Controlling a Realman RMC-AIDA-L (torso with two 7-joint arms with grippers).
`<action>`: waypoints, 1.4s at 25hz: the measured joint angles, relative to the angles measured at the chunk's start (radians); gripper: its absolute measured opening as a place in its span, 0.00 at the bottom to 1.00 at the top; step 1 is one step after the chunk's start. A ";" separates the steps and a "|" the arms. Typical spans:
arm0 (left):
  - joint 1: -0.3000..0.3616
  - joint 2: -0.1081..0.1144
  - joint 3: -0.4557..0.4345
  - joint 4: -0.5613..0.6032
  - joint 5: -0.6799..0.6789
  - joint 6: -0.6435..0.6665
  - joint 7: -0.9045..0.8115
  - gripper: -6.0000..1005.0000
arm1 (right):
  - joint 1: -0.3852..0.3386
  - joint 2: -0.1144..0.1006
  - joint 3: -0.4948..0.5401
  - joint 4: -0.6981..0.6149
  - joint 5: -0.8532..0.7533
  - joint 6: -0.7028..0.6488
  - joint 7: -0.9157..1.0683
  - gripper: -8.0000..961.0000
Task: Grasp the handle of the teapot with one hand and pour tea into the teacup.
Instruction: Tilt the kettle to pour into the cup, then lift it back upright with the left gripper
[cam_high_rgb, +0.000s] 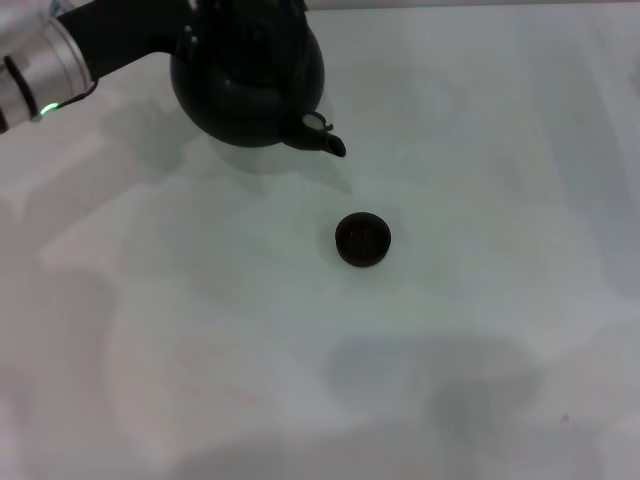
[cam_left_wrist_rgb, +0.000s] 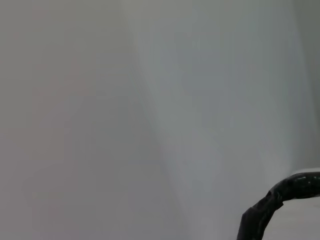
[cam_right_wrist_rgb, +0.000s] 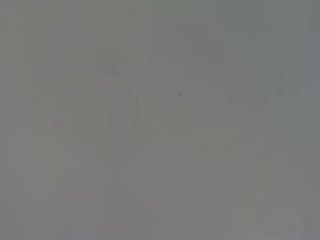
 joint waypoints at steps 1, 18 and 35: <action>-0.008 -0.002 0.000 -0.005 0.012 0.000 0.000 0.10 | -0.002 -0.001 0.000 0.002 0.000 0.003 0.000 0.88; -0.101 -0.047 -0.001 -0.020 0.174 -0.117 0.016 0.10 | -0.011 0.001 0.000 -0.002 -0.004 0.008 0.000 0.88; -0.150 -0.050 -0.001 -0.044 0.268 -0.147 0.028 0.10 | -0.009 0.000 0.000 -0.002 0.000 0.006 0.000 0.88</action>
